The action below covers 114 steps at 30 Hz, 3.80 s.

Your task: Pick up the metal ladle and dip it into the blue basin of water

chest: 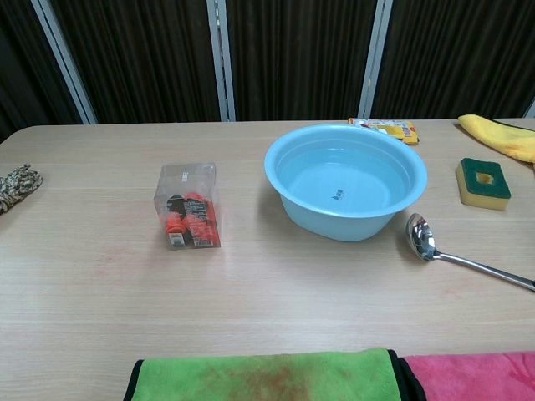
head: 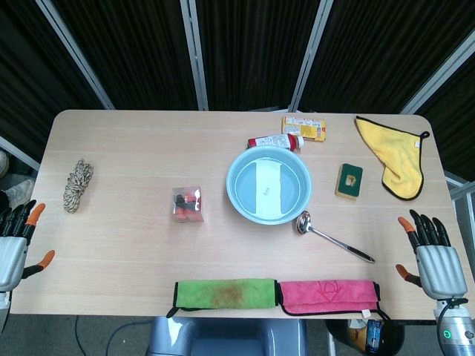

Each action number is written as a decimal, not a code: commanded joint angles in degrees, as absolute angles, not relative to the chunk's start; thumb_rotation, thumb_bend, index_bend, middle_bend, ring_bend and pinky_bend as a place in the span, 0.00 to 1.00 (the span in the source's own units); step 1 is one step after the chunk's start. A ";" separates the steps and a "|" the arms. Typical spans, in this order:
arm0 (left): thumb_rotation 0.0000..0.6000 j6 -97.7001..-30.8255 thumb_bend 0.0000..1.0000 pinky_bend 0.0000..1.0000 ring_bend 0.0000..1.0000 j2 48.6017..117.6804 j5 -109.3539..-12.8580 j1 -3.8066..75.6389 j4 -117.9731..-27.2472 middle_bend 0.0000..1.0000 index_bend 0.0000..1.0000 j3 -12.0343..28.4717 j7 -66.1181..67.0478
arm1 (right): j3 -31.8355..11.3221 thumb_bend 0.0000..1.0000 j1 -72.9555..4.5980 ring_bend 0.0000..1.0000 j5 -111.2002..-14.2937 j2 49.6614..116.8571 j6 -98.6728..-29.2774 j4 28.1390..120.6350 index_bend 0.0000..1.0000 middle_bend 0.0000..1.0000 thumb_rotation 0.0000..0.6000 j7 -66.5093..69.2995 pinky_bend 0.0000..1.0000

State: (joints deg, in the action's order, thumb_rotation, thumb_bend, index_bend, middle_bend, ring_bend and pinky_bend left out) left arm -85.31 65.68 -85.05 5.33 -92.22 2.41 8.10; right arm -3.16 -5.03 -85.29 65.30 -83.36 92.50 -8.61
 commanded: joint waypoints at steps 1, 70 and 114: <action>1.00 -85.36 0.24 0.00 0.00 65.67 -85.04 5.30 -92.23 0.00 0.00 2.43 8.10 | -3.10 0.11 -5.08 0.00 -85.31 65.33 -83.23 92.46 0.00 0.00 1.00 -8.64 0.00; 1.00 -80.54 0.24 0.00 0.00 66.15 -82.09 7.79 -89.32 0.00 0.00 3.53 1.80 | -4.60 0.24 -19.73 0.00 -76.42 88.31 -56.98 68.25 0.37 0.00 1.00 -1.68 0.00; 1.00 -79.09 0.24 0.00 0.00 67.18 -79.71 8.63 -88.01 0.00 0.00 4.17 3.30 | -4.98 0.25 -23.94 0.00 -73.74 91.37 -50.45 60.28 0.37 0.00 1.00 2.55 0.00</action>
State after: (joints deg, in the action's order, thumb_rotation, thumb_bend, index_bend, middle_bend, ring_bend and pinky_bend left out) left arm -79.09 67.18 -79.71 8.63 -88.00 4.17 3.30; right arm -5.02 -23.91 -73.73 91.31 -50.52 60.37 2.48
